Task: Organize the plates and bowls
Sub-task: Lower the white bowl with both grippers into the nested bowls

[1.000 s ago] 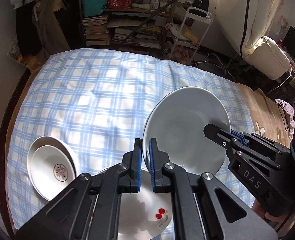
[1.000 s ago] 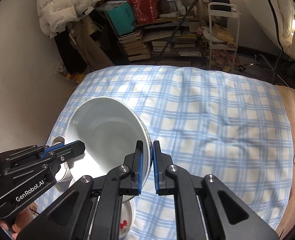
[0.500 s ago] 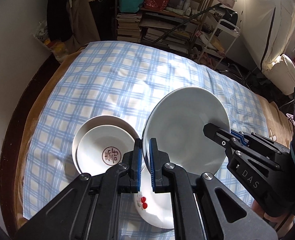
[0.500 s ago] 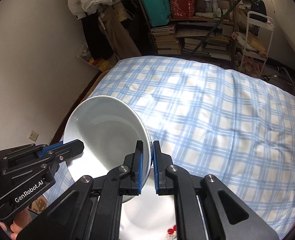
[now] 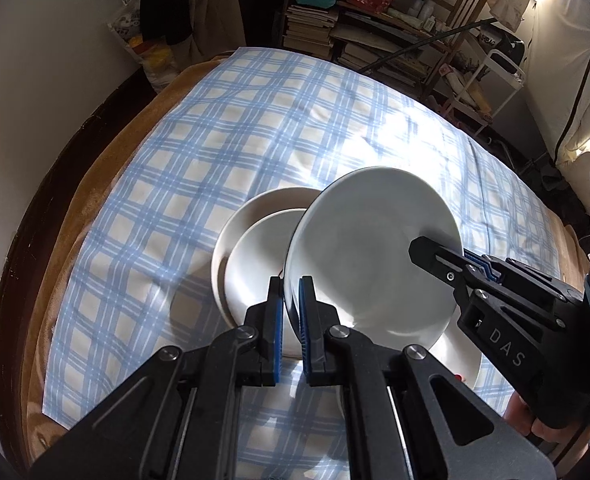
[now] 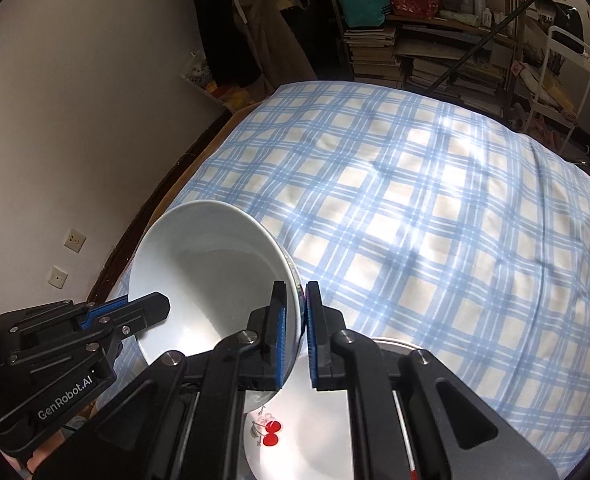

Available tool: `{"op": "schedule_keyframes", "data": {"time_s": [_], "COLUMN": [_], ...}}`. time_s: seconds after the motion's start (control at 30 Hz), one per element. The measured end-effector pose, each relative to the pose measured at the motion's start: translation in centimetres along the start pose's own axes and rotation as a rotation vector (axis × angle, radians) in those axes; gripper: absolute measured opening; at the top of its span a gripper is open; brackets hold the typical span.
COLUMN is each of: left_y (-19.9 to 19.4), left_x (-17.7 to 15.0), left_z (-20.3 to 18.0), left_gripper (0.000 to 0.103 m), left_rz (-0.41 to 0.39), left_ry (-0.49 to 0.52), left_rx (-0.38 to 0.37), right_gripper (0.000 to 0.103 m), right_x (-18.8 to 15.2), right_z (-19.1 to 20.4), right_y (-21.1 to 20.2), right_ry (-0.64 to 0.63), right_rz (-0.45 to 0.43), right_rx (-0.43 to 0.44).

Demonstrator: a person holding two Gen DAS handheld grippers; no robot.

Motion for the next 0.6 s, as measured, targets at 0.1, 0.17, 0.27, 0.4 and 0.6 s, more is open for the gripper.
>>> {"op": "schedule_keyframes", "data": {"time_s": [0.1,0.17,0.27,0.4,0.6], "left_y": [1.1,1.7,2.3,3.1,4.1], "left_x": [-0.5,-0.9,-1.1,-1.3,-1.5], "left_z": [1.3,1.9,2.2,2.8,3.0], "left_gripper": [0.007,0.007,0.007,0.007,0.008], "left_rz": [0.009,0.015,0.022,0.034,0.048], "left_ry": [-0.049,-0.065,-0.063,-0.084,-0.078], "left_rx": [0.007,0.013,0.03,0.029,0.031], "right_gripper": [0.01,0.011,0.011,0.01,0.011], "right_x": [-0.3,-0.5,-0.9,-1.2,-1.1], "right_z": [0.9,1.3,1.4,1.4,1.7], "right_y": [1.1,1.8,2.8,3.7,4.3], "right_ry": [-0.031,-0.054,-0.05,-0.039,-0.067], "right_rz": [0.015,0.021,0.037,0.048,0.046], "right_rx": [-0.005,-0.016,-0.008,0.001,-0.031]}}
Point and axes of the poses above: each gripper's, at about its wrist camera, not at the fingertips, and y roughly the way its jaws point, z to its left, x to its top, the point moved 9 cm from there along y, roughly the way its jaws point
